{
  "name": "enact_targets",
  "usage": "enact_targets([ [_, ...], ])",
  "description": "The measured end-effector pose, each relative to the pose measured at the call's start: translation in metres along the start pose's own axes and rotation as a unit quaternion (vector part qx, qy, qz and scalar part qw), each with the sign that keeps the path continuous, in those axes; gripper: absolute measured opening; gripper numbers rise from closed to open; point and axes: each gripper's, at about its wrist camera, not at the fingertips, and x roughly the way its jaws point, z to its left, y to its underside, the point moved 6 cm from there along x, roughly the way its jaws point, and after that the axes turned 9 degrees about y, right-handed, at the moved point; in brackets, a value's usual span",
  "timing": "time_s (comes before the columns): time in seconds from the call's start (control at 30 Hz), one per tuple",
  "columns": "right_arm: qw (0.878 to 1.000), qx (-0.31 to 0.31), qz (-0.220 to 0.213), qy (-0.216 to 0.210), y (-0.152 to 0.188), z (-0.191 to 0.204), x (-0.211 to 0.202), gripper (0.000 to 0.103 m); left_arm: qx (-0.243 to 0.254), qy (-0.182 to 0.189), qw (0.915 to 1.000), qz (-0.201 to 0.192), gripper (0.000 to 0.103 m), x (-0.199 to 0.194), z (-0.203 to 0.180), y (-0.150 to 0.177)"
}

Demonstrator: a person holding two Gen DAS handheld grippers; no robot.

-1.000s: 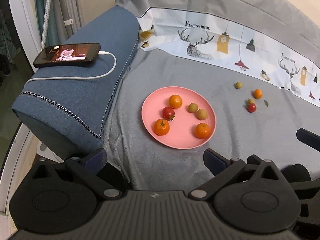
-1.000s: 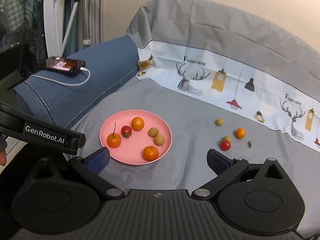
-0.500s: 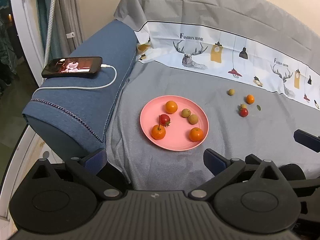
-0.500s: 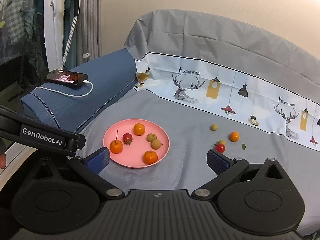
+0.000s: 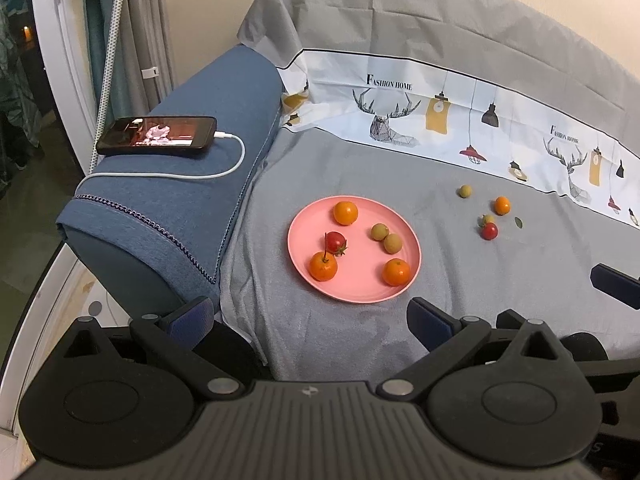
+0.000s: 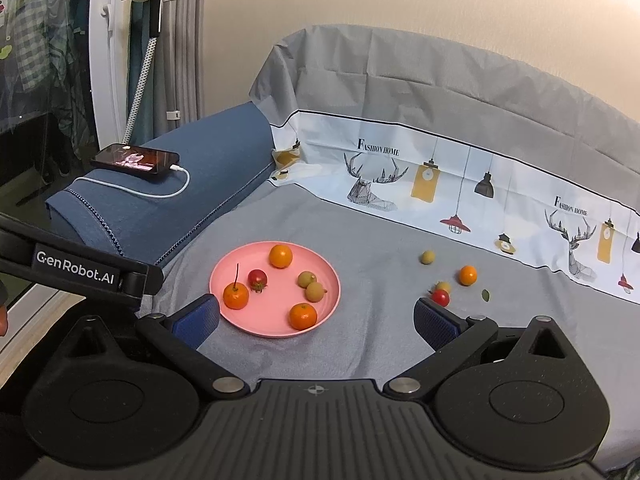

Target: Organize fruits

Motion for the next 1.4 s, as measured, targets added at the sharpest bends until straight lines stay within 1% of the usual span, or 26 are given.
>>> enact_targets([
  [0.4, 1.000, 0.001, 0.001, 0.000, 0.000, -0.001, -0.001, 0.102, 0.000, -0.004, 1.0000, 0.004, 0.103, 0.000, -0.001, -0.001],
  [0.6, 1.000, 0.009, 0.008, -0.001, 0.001, -0.005, 0.002, 0.102, 0.004, -0.008, 0.9998, 0.019, 0.103, 0.008, -0.001, 0.000],
  [0.97, 0.999, 0.025, 0.031, -0.011, 0.008, -0.012, 0.020, 0.102, 0.020, -0.018, 0.9986, 0.046, 0.103, 0.027, -0.005, 0.001],
  [1.4, 0.997, 0.051, 0.063, -0.016, 0.019, -0.024, 0.047, 0.102, 0.043, -0.029, 0.9943, 0.094, 0.103, 0.058, -0.015, 0.004],
])
